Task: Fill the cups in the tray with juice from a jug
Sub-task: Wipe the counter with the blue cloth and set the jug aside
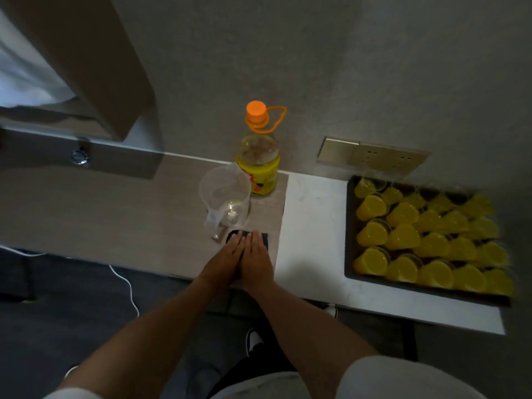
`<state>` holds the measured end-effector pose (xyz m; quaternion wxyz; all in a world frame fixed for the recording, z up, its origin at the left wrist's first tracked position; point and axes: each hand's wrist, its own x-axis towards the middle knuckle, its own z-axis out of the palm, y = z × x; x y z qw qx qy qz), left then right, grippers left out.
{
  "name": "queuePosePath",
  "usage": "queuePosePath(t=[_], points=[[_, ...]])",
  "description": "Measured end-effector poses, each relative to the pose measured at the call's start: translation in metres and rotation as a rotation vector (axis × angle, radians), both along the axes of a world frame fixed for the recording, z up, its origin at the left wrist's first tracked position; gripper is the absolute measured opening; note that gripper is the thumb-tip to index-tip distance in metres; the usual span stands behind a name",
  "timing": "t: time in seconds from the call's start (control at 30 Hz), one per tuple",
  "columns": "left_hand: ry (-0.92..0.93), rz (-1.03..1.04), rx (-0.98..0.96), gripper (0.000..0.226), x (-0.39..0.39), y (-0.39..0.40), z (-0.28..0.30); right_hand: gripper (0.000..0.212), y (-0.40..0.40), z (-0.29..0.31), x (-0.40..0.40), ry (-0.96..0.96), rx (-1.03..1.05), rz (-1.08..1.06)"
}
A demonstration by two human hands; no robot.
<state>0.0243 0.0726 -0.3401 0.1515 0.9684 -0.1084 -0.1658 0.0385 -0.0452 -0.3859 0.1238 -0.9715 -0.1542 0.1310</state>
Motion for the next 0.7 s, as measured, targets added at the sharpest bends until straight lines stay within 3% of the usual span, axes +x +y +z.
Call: queuePosePath(t=[0.1, 0.2, 0.43, 0.7], points=[[0.072, -0.021, 0.022, 0.084, 0.001, -0.016, 0.005, 0.07, -0.013, 0.008, -0.001, 0.006, 0.003, 0.009], [0.017, -0.11, 0.082, 0.083, 0.004, -0.026, -0.009, 0.071, -0.024, 0.007, 0.001, 0.003, -0.025, -0.023], [0.048, -0.081, 0.164, 0.08, 0.014, -0.081, -0.026, 0.06, -0.084, -0.004, 0.009, -0.042, -0.116, -0.042], [0.027, -0.137, 0.139, 0.081, 0.027, -0.169, -0.021, 0.062, -0.165, -0.004, 0.013, -0.035, -0.147, -0.155]])
